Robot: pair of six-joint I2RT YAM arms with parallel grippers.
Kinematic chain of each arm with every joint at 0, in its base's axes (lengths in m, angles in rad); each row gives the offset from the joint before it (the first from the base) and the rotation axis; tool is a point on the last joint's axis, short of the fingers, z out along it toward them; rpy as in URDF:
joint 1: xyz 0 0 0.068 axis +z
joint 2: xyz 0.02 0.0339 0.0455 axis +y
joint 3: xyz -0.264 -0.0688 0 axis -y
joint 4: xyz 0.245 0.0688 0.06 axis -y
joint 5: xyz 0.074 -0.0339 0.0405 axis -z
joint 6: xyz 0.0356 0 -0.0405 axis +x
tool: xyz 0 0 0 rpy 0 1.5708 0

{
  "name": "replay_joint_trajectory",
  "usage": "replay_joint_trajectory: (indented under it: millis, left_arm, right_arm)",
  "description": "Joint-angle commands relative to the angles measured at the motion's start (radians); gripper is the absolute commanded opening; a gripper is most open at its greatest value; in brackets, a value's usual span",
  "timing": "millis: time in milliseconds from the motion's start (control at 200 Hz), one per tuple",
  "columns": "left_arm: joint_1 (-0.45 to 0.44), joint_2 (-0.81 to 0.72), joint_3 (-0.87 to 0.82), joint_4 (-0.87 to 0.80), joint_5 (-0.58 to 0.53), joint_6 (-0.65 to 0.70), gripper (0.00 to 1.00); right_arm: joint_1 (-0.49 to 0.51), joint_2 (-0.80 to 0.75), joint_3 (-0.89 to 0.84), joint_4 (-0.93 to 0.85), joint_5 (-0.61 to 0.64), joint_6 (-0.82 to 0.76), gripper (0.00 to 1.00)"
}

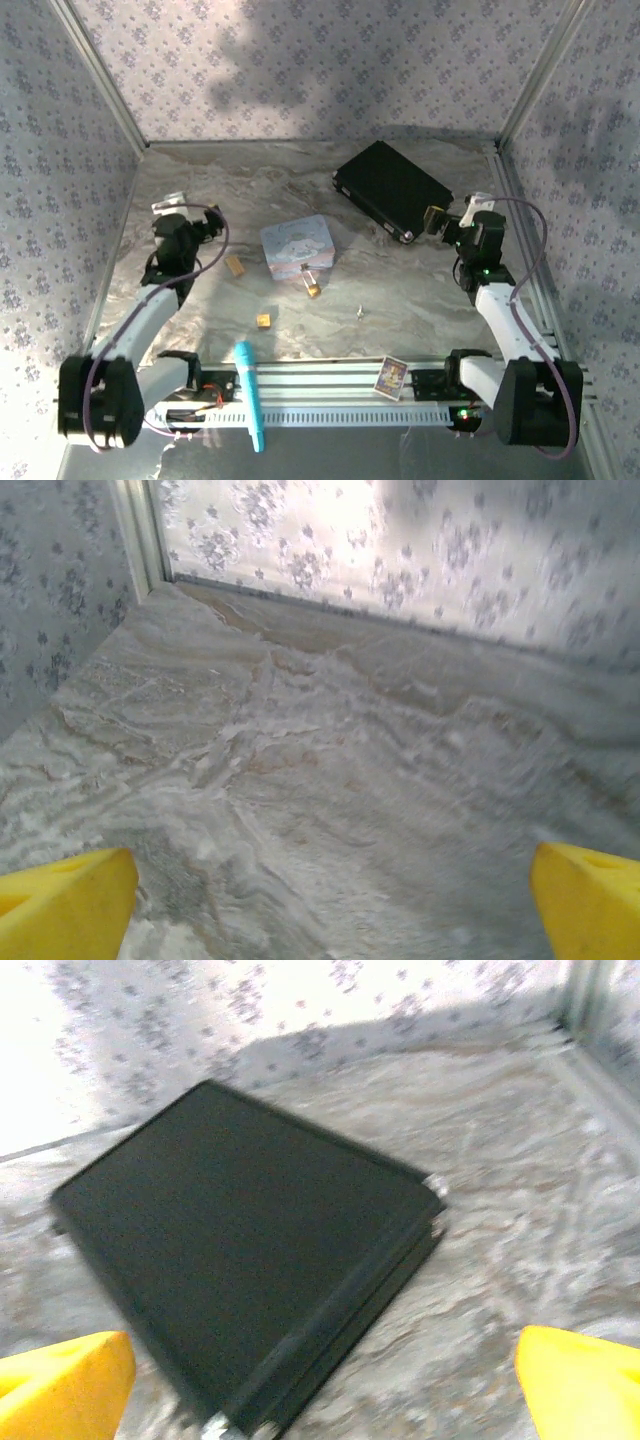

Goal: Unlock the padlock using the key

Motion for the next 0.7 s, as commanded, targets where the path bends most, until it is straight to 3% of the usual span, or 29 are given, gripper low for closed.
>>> replay_joint_trajectory:
  millis: [0,115,215,275,405,615,695]
  left_arm:
    - [0.003,-0.106,0.019,-0.238,0.102,-0.298,1.0]
    - [-0.02,-0.177,0.022,-0.331,0.292,-0.401,1.0]
    - [-0.095,-0.182,0.057,-0.438,0.356,-0.438,0.94]
    - [-0.166,-0.16,0.097,-0.511,0.354,-0.432,0.91]
    - [-0.318,-0.09,0.183,-0.622,0.332,-0.439,0.93]
    - [-0.587,-0.015,0.21,-0.583,0.226,-0.531,1.0]
    - [-0.662,0.032,0.223,-0.567,0.196,-0.555,1.0]
  right_arm:
    - [0.009,-0.014,0.015,-0.212,-0.184,0.114,0.99]
    - [0.056,-0.023,0.019,-0.329,-0.246,0.15,0.99]
    - [0.136,-0.029,0.02,-0.407,-0.261,0.154,0.99]
    - [0.205,-0.041,0.014,-0.445,-0.225,0.161,0.98]
    - [0.376,-0.053,0.007,-0.515,-0.138,0.187,0.95]
    - [0.615,-0.029,-0.038,-0.498,-0.036,0.315,0.77]
    - [0.703,-0.019,-0.054,-0.481,0.018,0.36,0.75]
